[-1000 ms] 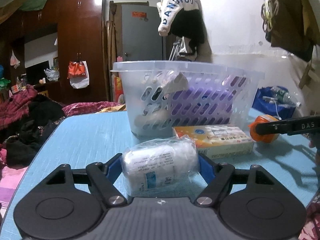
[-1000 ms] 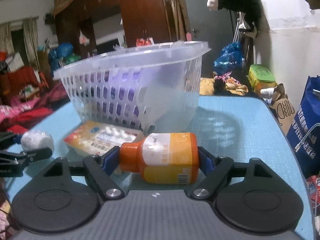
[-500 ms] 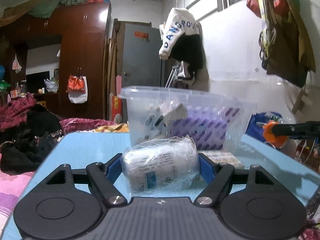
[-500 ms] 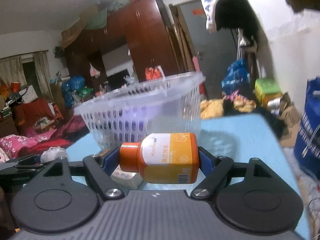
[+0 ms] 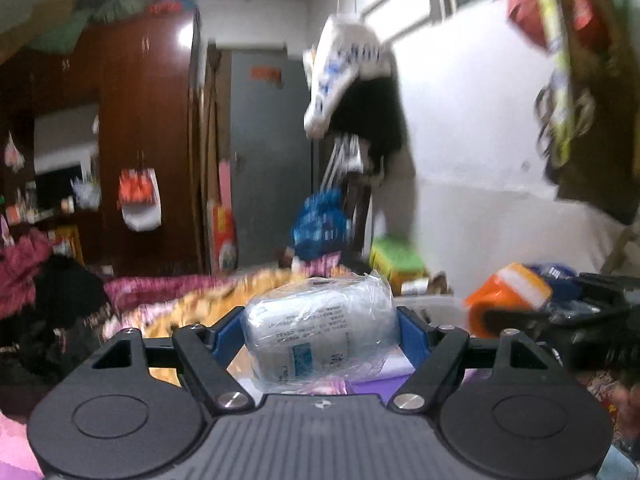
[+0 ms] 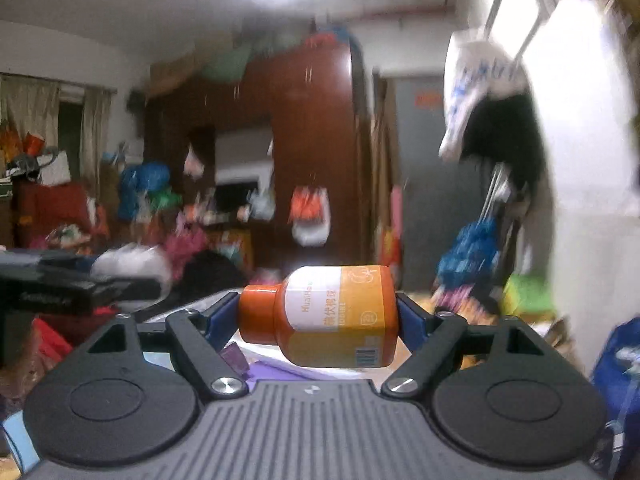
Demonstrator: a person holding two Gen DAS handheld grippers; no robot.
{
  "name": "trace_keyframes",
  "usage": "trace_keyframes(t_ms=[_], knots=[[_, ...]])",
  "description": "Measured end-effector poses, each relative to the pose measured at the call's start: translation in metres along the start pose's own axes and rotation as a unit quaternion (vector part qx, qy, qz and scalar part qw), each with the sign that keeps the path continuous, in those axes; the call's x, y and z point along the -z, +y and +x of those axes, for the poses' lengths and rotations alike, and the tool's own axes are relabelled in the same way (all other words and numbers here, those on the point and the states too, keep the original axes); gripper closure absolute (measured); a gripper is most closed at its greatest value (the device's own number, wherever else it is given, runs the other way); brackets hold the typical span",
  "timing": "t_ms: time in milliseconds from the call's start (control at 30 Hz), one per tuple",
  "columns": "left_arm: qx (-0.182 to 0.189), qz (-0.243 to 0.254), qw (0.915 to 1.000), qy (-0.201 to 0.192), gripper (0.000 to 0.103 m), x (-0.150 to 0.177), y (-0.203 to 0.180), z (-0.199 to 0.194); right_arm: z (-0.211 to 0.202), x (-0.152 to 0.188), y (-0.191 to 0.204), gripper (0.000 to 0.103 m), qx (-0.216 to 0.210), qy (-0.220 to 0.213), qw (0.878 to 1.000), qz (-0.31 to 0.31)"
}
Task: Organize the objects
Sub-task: 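Lower the roll with the left tool while the right tool lowers the bottle into the basket, then grasp the white-and-orange medicine box with both tools and lift it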
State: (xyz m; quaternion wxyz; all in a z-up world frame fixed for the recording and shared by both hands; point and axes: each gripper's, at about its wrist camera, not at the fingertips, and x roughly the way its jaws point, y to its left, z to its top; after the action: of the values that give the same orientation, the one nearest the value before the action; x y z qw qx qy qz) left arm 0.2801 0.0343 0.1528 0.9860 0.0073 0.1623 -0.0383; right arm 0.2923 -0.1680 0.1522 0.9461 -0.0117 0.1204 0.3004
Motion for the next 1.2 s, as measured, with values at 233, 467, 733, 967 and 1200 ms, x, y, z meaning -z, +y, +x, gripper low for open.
trace_keyframes(t_ms=[233,467,733,967,1200], knots=[[-0.005,-0.014,0.9968,0.079,0.022,0.013,0.008,0.065,0.074,0.012,0.007,0.02,0.016,0.082,0.996,-0.013],[-0.016,-0.008,0.9995,0.027,0.007,0.017,0.009,0.033,0.039,0.011,0.008,0.0,0.017,0.032,0.999,-0.014],[0.041,0.028,0.9986,-0.016,0.003,0.072,-0.006,-0.058,-0.045,0.037,0.002,0.0,-0.045,-0.009,0.999,0.011],[0.059,0.07,0.9894,0.113,0.007,0.142,-0.006,-0.018,-0.012,0.112,0.004,0.0,-0.072,0.123,0.99,0.008],[0.104,0.073,0.9844,0.121,0.011,0.148,-0.008,-0.009,0.023,0.124,0.01,0.008,-0.098,0.171,0.98,-0.001]])
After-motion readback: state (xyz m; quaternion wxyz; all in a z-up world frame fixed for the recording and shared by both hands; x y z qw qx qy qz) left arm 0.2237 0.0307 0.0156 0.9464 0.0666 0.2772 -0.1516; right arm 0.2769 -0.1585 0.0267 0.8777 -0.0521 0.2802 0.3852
